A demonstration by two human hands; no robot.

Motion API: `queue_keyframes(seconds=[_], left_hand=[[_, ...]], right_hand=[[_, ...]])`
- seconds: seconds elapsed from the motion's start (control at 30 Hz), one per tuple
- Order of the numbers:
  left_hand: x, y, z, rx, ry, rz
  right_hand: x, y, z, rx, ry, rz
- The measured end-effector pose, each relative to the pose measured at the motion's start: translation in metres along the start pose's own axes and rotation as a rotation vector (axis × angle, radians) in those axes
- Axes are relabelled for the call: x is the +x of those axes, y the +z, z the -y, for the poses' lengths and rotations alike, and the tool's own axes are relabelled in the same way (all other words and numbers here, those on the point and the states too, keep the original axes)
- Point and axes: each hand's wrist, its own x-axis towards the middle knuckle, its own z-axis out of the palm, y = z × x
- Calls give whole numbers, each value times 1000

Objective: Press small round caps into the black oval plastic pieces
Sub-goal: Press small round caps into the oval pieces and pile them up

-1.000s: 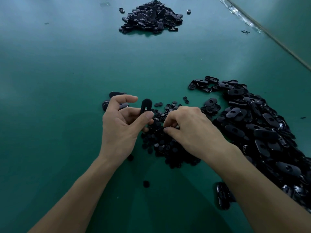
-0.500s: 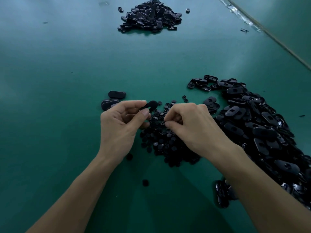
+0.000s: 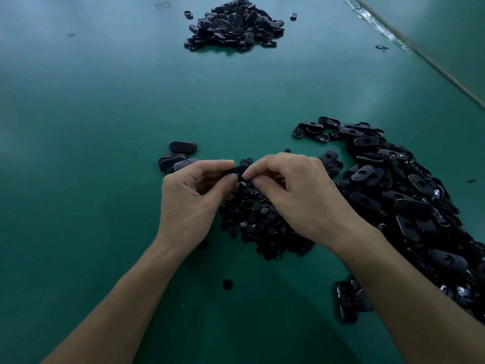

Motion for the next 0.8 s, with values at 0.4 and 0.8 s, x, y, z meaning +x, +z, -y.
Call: queue_keyframes(seconds=[0.4,0.8], left_hand=[[-1,0,1,9,20,37],[-3,2,-5,23,0,54]], right_hand=[[0,8,2,84,23,-66],[0,13,6,141,45,-101]])
